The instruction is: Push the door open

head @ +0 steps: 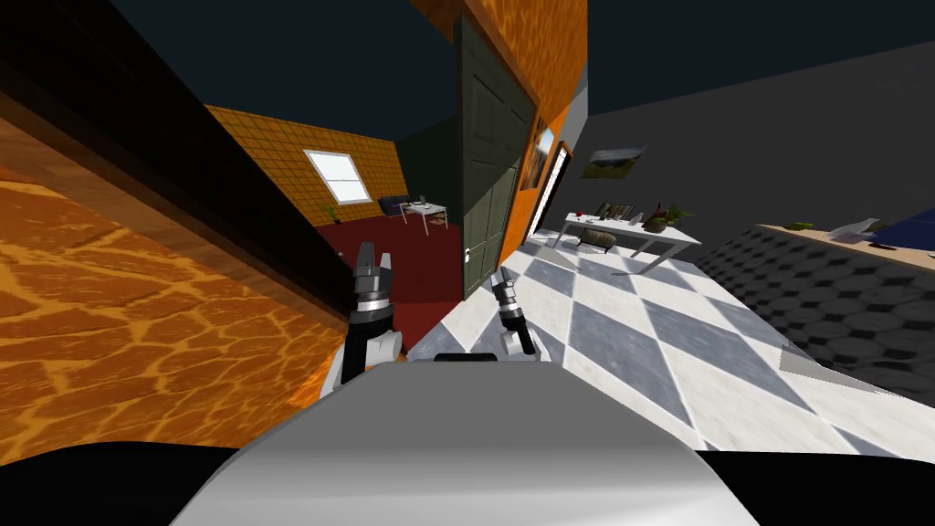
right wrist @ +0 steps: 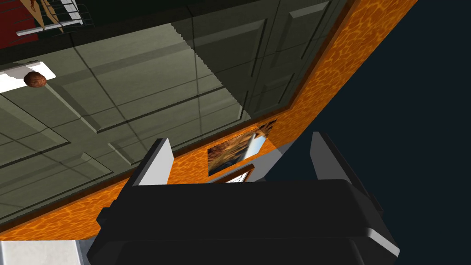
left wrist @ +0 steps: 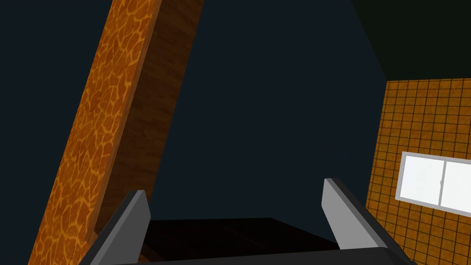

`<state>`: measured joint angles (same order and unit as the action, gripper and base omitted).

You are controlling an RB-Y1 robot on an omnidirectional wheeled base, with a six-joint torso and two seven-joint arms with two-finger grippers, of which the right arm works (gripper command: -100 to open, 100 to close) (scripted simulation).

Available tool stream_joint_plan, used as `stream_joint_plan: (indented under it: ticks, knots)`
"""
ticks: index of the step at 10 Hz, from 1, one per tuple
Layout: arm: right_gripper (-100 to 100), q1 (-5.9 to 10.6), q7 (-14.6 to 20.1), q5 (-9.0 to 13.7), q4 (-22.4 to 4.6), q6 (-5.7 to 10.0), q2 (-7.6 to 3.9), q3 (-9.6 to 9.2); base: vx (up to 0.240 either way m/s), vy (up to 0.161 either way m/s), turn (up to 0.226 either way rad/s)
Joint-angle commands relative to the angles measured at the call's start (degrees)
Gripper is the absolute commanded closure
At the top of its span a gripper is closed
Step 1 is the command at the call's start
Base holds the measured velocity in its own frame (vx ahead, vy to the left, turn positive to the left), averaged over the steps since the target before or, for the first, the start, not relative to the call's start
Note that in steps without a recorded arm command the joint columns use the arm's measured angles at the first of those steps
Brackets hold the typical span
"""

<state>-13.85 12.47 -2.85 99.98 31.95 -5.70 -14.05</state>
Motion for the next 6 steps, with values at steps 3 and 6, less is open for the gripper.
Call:
stream_joint_plan:
  ticks: [3, 6]
  knots:
    - [-100, 1.84, 0.55, -0.72, -4.81, 1.54, -0.39, -1.62, 0.094, -0.027, 0.002]
    - [-100, 3.70, 1.14, -1.55, -9.71, 2.92, -0.82, -3.50, 0.109, -0.037, 0.003]
